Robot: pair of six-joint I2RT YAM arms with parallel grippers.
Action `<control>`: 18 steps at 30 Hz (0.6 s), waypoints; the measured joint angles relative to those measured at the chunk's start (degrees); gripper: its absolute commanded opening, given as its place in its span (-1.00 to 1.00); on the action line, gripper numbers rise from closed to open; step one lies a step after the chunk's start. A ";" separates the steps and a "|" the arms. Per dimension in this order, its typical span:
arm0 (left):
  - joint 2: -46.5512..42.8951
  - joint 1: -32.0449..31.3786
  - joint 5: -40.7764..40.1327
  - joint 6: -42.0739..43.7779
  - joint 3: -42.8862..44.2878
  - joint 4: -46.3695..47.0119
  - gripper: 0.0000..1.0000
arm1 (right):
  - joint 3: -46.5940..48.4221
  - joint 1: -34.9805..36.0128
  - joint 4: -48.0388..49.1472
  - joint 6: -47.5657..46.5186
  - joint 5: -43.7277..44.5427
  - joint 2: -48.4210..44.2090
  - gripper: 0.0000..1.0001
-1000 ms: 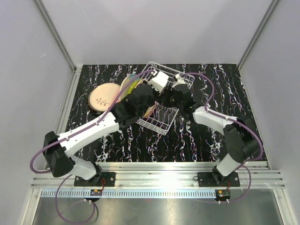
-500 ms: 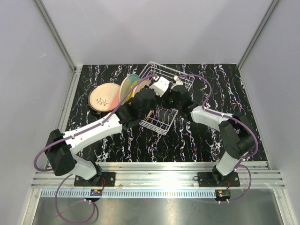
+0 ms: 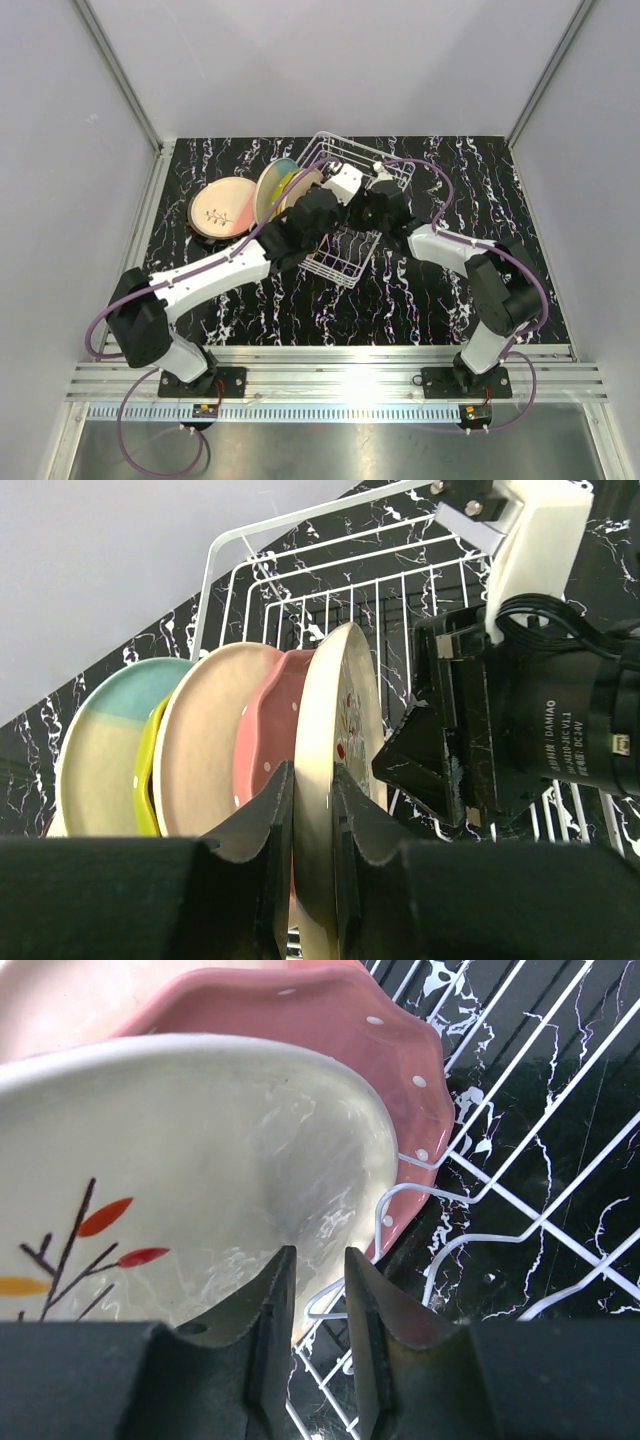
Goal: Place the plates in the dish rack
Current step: Insert the plate into the dish rack
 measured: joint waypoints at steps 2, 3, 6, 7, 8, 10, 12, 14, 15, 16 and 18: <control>0.04 0.46 0.02 -0.57 0.00 -0.11 -0.67 | 0.00 -0.09 -0.04 0.00 -0.24 0.00 -0.31; 0.07 0.63 0.02 -0.90 0.00 -0.15 -0.66 | 0.00 -0.09 -0.11 0.00 -0.28 -0.02 -0.30; 0.35 1.44 0.04 -1.79 0.00 -0.31 -0.66 | -0.09 -0.09 -0.72 0.00 -0.35 -0.39 -0.28; 0.57 1.68 0.02 -1.99 0.00 -0.33 -0.64 | -0.17 -0.11 -0.81 0.00 -0.37 -0.70 -0.28; 0.83 1.97 0.15 -2.45 0.00 -0.31 -0.62 | -0.37 -0.11 -0.87 -0.02 -0.35 -1.11 -0.28; 1.46 2.36 0.26 -3.08 0.00 -0.33 -0.52 | -1.14 -0.13 -1.31 -0.07 -0.35 -2.56 -0.27; 1.99 2.51 0.15 -2.95 0.00 -0.24 -0.37 | -2.16 -0.13 -2.40 -0.15 -0.26 -4.59 -0.27; 2.21 2.60 -0.13 -2.91 0.02 0.11 -0.20 | -3.37 -0.15 -4.09 -0.31 -0.22 -7.37 -0.26; 2.21 2.62 -0.15 -2.86 0.02 0.20 -0.17 | -4.07 -0.15 -4.68 -0.52 -0.20 -8.98 -0.25; 2.21 2.73 -0.28 -2.82 0.02 0.22 -0.17 | -4.76 -0.17 -5.73 -0.85 -0.13 -10.78 -0.24; 2.21 2.86 -0.28 -2.82 0.02 0.15 -0.17 | -5.97 -0.17 -7.72 -1.53 0.35 -14.36 -0.23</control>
